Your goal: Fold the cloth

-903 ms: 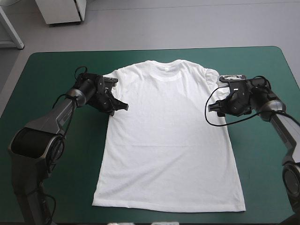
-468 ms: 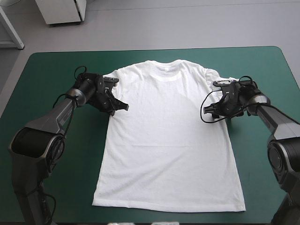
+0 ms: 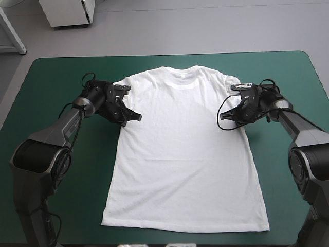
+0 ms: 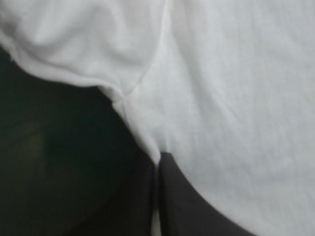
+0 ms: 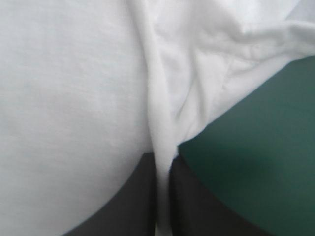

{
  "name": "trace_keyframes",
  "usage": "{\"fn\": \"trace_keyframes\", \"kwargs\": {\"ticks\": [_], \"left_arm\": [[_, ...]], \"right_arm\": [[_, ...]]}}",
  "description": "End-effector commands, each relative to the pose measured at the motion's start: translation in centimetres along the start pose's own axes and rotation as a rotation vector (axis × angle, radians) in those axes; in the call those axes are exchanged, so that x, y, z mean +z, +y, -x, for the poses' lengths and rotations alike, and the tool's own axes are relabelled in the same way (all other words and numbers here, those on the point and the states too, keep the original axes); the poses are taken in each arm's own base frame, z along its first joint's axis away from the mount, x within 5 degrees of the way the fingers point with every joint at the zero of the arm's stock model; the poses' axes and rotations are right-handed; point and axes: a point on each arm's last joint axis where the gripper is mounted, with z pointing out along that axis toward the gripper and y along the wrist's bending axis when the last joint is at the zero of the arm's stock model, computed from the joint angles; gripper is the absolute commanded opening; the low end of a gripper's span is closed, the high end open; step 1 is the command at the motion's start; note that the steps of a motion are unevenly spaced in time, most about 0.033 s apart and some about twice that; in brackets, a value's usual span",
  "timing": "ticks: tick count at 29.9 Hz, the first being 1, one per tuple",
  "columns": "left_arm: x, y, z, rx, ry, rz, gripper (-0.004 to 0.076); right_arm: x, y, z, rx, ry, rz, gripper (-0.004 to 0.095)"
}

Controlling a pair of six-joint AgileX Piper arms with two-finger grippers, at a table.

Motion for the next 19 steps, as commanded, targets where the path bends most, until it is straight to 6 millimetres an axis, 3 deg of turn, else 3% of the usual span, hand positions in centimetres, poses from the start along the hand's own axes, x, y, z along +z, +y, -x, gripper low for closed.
{"fn": "trace_keyframes", "kwargs": {"ticks": [1,4,7,19], "left_arm": [[2.2,-0.7,-0.5,-0.031,0.051,-0.054,-0.001],[1.2,-0.8,-0.7,-0.01,0.054,-0.057,-0.001],[-1.2,-1.0,-0.7,0.011,0.018,-0.055,-0.001],[-14.3,-1.9,-2.9,0.05,-0.25,-0.049,-0.001]], "right_arm": [[0.3,0.5,-0.2,0.034,0.016,0.058,-0.0017],[-0.4,0.6,-0.2,0.038,0.019,0.063,-0.0017],[-2.2,0.6,0.0,0.024,-0.016,0.054,-0.0017],[-12.6,1.0,1.5,-0.011,-0.208,0.038,-0.0017]]}}
